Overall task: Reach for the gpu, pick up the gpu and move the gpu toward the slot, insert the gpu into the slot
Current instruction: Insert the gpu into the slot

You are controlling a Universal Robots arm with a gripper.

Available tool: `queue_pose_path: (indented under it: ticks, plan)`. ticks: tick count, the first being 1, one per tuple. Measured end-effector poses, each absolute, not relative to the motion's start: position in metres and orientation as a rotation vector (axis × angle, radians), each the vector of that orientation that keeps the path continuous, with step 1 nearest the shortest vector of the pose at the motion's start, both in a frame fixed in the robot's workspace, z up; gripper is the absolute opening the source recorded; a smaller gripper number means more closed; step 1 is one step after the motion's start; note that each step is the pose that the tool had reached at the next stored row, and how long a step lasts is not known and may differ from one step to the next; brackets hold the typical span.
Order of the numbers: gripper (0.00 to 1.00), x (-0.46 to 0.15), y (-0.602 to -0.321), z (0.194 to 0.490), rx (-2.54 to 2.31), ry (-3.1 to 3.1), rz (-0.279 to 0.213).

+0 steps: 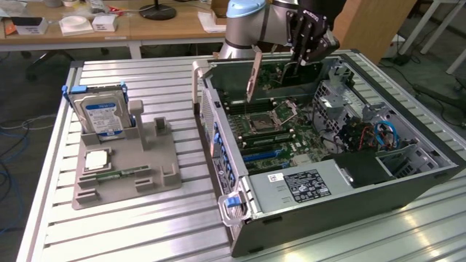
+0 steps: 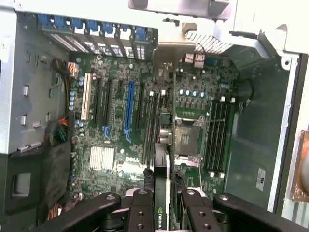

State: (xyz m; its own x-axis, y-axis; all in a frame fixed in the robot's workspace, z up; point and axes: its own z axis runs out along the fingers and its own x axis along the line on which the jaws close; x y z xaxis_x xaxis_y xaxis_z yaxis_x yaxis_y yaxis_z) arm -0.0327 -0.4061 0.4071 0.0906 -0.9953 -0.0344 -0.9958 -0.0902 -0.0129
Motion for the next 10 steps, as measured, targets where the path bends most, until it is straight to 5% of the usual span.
queue_pose_path:
  ticks: [10]
  plan:
    - [0.26,-0.0328,-0.4068,0.4037,-2.205,2.187,0.020]
